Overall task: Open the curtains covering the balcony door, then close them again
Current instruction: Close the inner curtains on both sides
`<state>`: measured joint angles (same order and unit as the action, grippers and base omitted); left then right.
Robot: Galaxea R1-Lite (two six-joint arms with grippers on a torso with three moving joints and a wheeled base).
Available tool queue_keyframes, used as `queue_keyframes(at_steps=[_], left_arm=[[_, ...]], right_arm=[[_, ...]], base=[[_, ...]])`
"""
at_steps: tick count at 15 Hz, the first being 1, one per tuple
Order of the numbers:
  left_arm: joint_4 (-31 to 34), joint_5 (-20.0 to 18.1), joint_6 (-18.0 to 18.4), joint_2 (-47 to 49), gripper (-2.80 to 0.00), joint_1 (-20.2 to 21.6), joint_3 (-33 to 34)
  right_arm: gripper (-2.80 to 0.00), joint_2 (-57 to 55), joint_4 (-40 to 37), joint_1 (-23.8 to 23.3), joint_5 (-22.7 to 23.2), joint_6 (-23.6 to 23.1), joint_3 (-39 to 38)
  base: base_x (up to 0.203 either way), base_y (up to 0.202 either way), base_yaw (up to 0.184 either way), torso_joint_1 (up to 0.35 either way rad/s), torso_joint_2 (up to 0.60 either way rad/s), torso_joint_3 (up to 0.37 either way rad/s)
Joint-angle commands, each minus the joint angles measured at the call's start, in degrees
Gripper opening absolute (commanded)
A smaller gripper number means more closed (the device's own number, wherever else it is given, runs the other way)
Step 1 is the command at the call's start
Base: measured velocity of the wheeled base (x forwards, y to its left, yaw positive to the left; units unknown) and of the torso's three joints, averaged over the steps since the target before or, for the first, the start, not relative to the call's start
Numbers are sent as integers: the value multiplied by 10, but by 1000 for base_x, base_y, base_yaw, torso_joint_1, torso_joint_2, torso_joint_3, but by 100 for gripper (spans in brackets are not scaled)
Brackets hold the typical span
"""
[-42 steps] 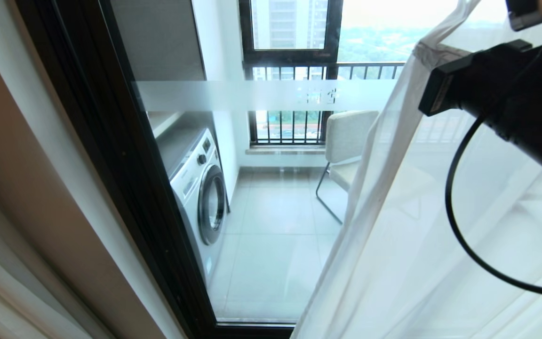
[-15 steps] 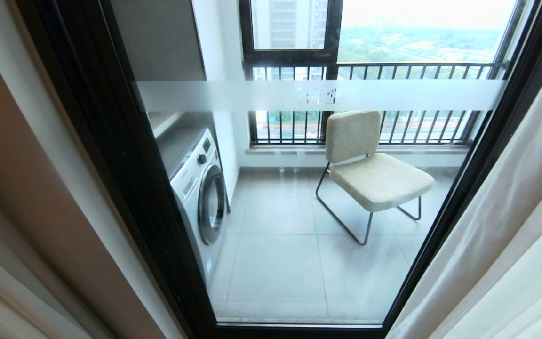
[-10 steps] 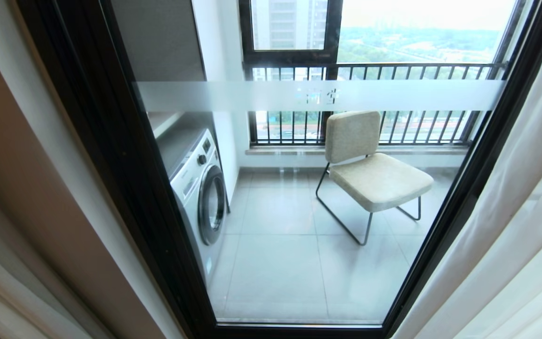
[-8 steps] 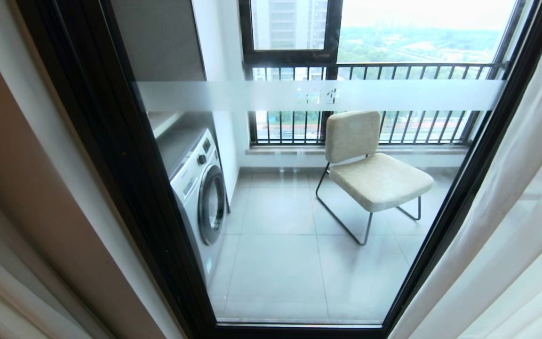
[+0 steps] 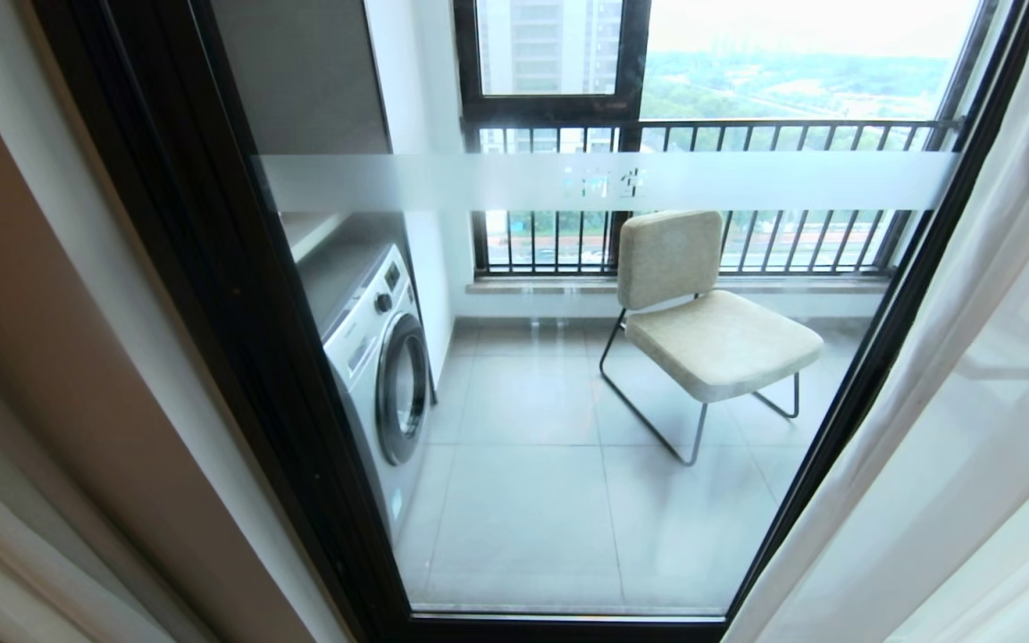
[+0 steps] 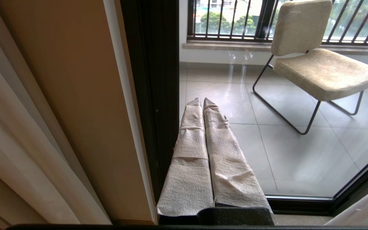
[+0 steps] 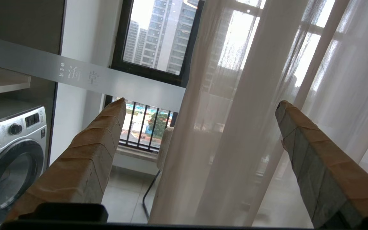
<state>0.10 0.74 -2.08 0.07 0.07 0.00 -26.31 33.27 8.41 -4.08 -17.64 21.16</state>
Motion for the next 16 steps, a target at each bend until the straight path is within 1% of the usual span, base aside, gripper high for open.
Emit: queue_keyframes(at_steps=[1, 2, 4, 6, 8, 10, 12, 13, 14, 16], left_arm=[[0, 0, 0, 0, -280, 0, 0], [0, 0, 0, 0, -280, 0, 0], [0, 0, 0, 0, -280, 0, 0], [0, 0, 0, 0, -280, 0, 0], [0, 0, 0, 0, -280, 0, 0], [0, 0, 0, 0, -280, 0, 0], [0, 0, 0, 0, -280, 0, 0], [0, 0, 0, 0, -280, 0, 0], [0, 0, 0, 0, -280, 0, 0], [0, 0, 0, 0, -280, 0, 0]], right_arm=[[0, 23, 3, -6, 14, 0, -28], [-280, 32, 3, -6, 21, -1, -41], [-280, 45, 3, -11, 25, 0, -58], [-280, 50, 4, -26, 25, 7, -67], [-280, 63, 5, -38, 25, 12, -93], [-280, 80, 18, -49, 29, 12, -137], [-280, 102, 60, -57, 32, 13, -202], [-280, 119, 61, -59, 35, 22, -212], [-280, 126, 27, -61, 39, 35, -212], [-280, 147, -75, -68, 43, 61, -212]], base=[[0, 0, 0, 0, 0, 0], [0, 0, 0, 0, 0, 0], [0, 0, 0, 0, 0, 0], [0, 0, 0, 0, 0, 0], [0, 0, 0, 0, 0, 0], [0, 0, 0, 0, 0, 0], [0, 0, 0, 0, 0, 0], [0, 0, 0, 0, 0, 0], [0, 0, 0, 0, 0, 0], [0, 0, 0, 0, 0, 0]])
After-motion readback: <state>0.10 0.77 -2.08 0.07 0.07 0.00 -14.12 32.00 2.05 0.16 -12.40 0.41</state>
